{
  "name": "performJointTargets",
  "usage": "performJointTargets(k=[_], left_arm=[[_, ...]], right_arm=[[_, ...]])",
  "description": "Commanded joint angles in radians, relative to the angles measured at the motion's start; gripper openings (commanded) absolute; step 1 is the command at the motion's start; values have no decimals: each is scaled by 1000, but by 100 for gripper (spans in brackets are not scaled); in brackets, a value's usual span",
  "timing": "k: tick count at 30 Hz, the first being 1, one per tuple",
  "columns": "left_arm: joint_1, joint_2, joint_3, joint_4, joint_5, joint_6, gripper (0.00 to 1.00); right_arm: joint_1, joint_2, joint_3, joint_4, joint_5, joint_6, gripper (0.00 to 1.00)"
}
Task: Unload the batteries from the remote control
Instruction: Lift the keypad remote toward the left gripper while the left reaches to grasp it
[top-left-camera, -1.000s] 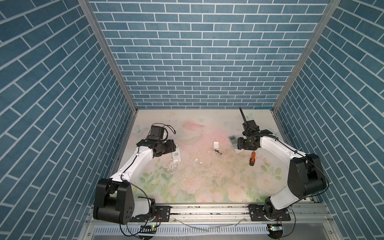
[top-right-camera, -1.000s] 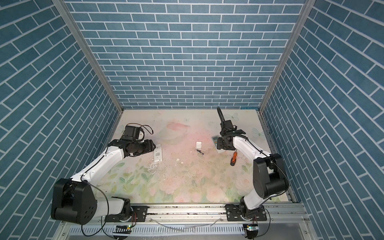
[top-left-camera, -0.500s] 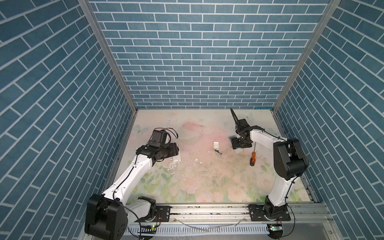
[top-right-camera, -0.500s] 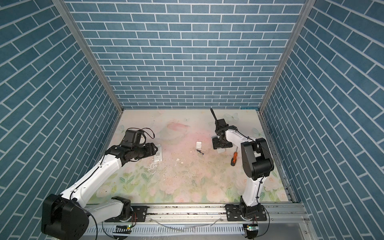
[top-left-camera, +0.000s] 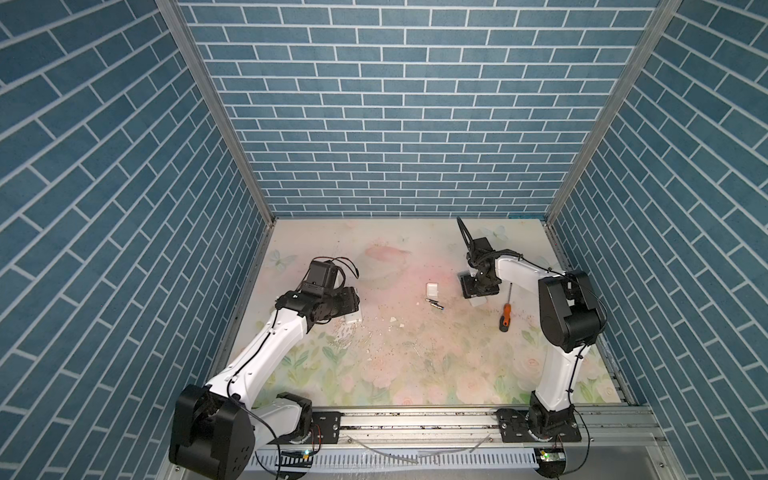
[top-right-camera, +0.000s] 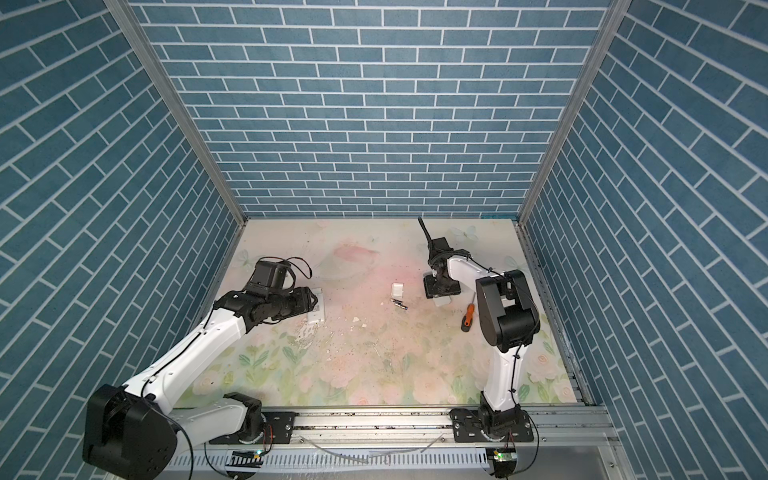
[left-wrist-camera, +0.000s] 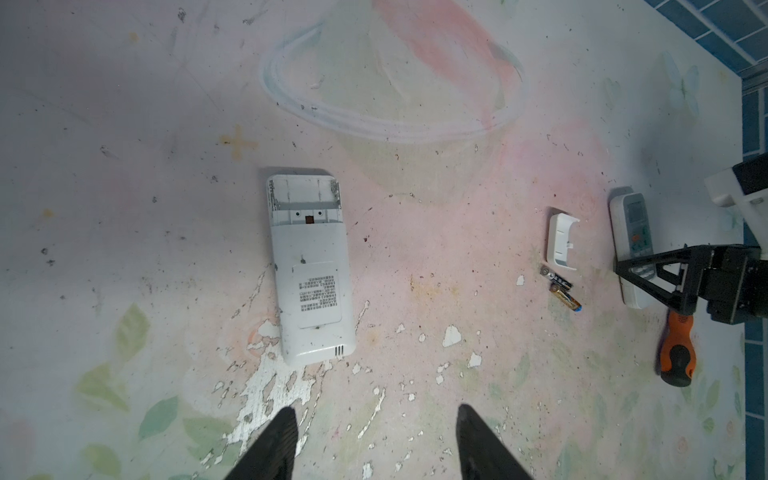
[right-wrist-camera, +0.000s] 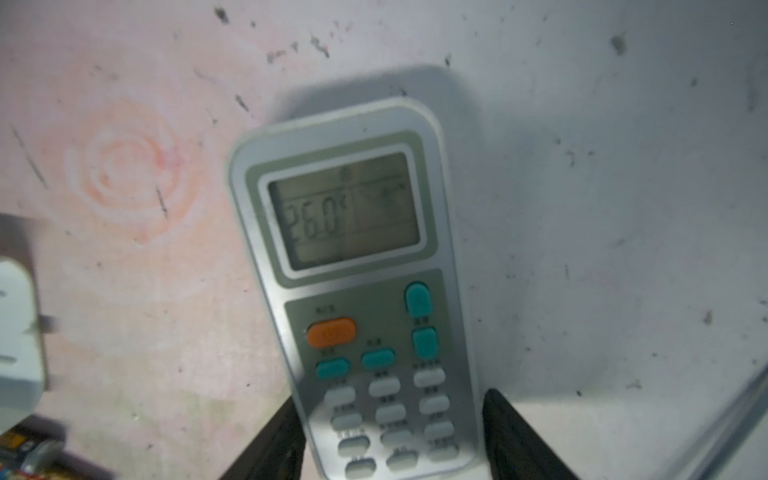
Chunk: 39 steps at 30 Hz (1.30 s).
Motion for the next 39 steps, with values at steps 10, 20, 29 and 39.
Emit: performJointTargets(k=[10, 20, 29, 39], left_arm=[[-117, 172, 78, 146, 47, -46, 62], [-254, 390, 177, 456, 164, -149, 58], [-315, 524, 251, 726, 254, -257, 55], [-333, 574, 273, 755, 266, -286, 46]], right_arm=[[20, -70, -26, -51, -45, 12, 29], [98, -301, -17, -198, -91, 18, 13], [223, -386, -11, -223, -127, 67, 9], [282, -346, 45, -207, -146, 72, 7]])
